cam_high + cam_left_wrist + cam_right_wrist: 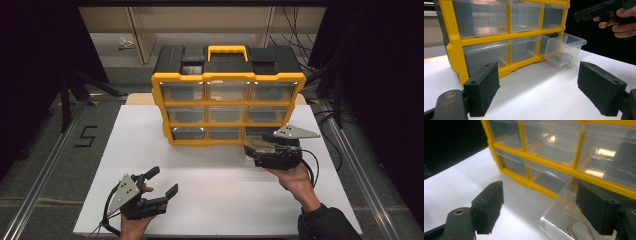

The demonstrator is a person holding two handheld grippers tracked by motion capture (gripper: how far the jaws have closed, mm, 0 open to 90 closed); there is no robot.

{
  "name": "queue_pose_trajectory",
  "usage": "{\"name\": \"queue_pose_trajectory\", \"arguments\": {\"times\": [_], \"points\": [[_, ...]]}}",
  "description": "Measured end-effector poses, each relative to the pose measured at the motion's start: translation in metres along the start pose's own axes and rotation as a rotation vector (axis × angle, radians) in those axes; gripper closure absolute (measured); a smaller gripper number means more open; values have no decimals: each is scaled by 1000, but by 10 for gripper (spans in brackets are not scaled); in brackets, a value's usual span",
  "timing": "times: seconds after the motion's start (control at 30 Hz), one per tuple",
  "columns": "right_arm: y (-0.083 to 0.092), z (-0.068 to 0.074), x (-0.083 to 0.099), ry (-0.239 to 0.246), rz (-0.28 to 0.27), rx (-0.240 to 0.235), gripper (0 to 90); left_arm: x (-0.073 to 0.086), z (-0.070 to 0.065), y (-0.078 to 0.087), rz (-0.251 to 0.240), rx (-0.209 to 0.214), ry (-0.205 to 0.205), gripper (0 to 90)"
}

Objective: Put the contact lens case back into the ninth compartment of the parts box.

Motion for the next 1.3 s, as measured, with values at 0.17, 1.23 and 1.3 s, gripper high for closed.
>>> {"name": "queue_pose_trajectory", "arguments": {"times": [0.17,1.23,1.3], "points": [[0,9,1,21,-21,-25,217,0,0,0,0,1,0,175],[11,37,23,69,-196,-74,207,1,-1,-1,9,15,-1,174],[12,38,25,69,-205,-77,207,1,-1,-1,8,14,0,174]]}}
Point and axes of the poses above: each handheld gripper's, and its own axes: y roughly backward along the jaws, x roughly out of its underside, z roughly to its left, the point moved 5 cm from there along -y, roughly forward along the jaws, and after that the axes turned 2 degrees about -x, right-handed, at the moved point
